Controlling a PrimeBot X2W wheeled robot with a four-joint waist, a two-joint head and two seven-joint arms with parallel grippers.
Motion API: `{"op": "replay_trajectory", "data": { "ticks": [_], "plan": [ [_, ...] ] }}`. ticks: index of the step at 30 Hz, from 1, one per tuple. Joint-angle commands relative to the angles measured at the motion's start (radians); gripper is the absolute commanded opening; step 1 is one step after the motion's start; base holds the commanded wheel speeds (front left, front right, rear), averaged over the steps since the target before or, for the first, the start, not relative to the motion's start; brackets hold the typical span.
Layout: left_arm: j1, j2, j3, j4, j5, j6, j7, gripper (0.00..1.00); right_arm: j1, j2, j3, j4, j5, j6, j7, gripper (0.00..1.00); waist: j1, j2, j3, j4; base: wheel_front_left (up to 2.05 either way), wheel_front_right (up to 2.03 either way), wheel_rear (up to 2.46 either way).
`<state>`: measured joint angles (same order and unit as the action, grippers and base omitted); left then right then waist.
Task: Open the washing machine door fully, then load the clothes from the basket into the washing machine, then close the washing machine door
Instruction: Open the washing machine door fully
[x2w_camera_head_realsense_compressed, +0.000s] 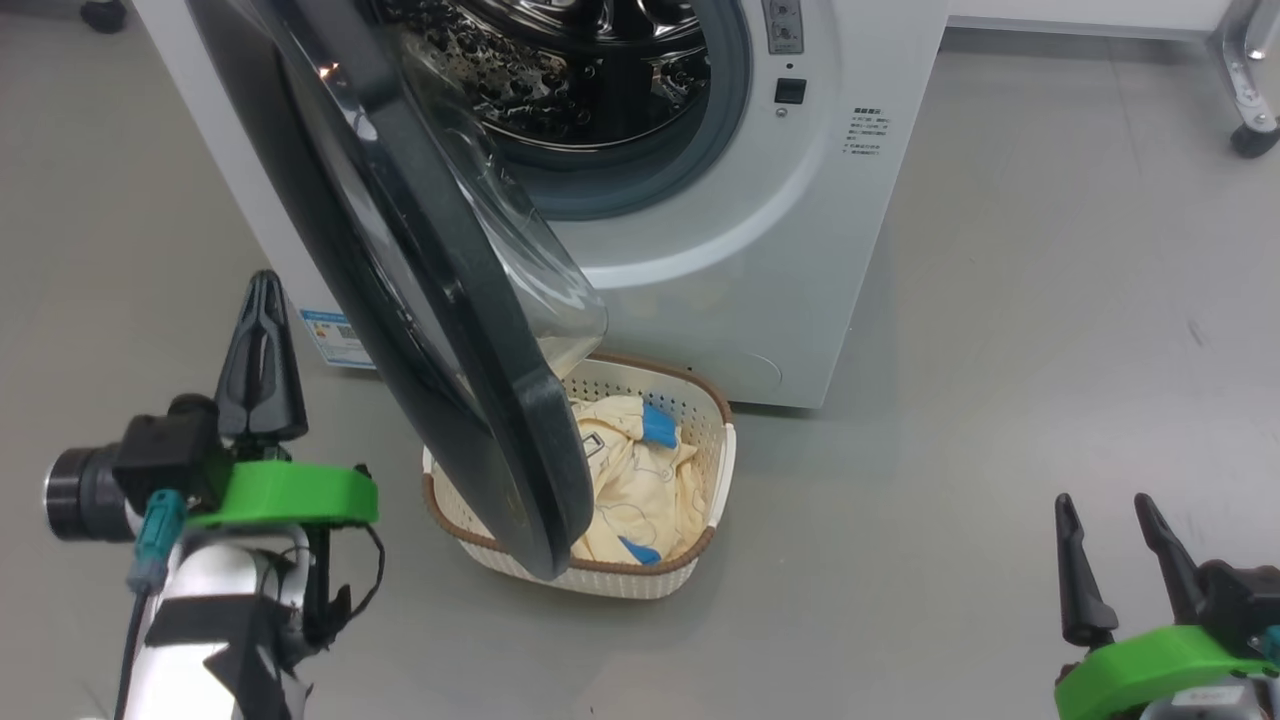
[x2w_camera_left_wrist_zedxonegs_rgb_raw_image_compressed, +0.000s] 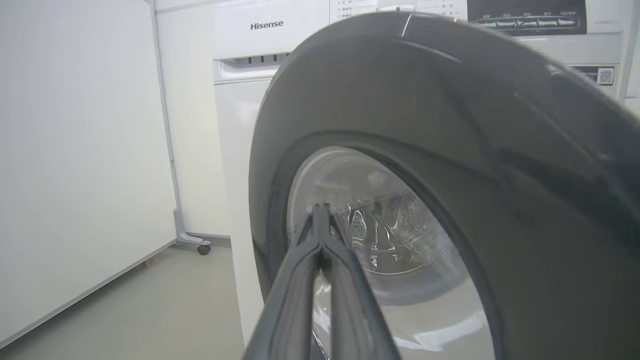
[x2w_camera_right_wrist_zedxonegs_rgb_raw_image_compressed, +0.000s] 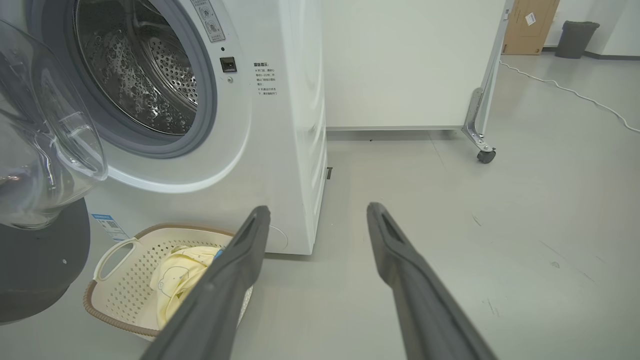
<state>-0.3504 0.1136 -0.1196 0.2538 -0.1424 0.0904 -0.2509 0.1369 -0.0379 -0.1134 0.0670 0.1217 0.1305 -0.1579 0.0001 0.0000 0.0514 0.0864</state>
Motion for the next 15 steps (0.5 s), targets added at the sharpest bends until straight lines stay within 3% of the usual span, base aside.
{"op": "replay_trajectory", "data": {
  "ticks": [1,7,15],
  "plan": [
    [-0.059,0.027,0.044,-0.071,-0.002,0.012,-0.011,0.0,-0.042,-0.012,0.014,-0.028,-0.002,0.0,-0.001,1.0,-0.0001,0.0,0.001,0.002,0.0,0.0,0.0],
    [-0.065,0.013,0.02,-0.236,-0.002,0.013,-0.006,0.0,-0.04,-0.012,0.008,-0.024,-0.002,0.0,0.002,1.0,-0.0001,0.0,-0.001,0.005,0.0,0.0,0.0],
    [-0.03,-0.031,-0.129,-0.46,-0.012,-0.015,0.098,0.0,-0.034,-0.012,0.01,-0.023,0.002,0.0,0.009,1.0,-0.0001,0.0,-0.008,0.001,0.0,0.0,0.0]
  ]
}}
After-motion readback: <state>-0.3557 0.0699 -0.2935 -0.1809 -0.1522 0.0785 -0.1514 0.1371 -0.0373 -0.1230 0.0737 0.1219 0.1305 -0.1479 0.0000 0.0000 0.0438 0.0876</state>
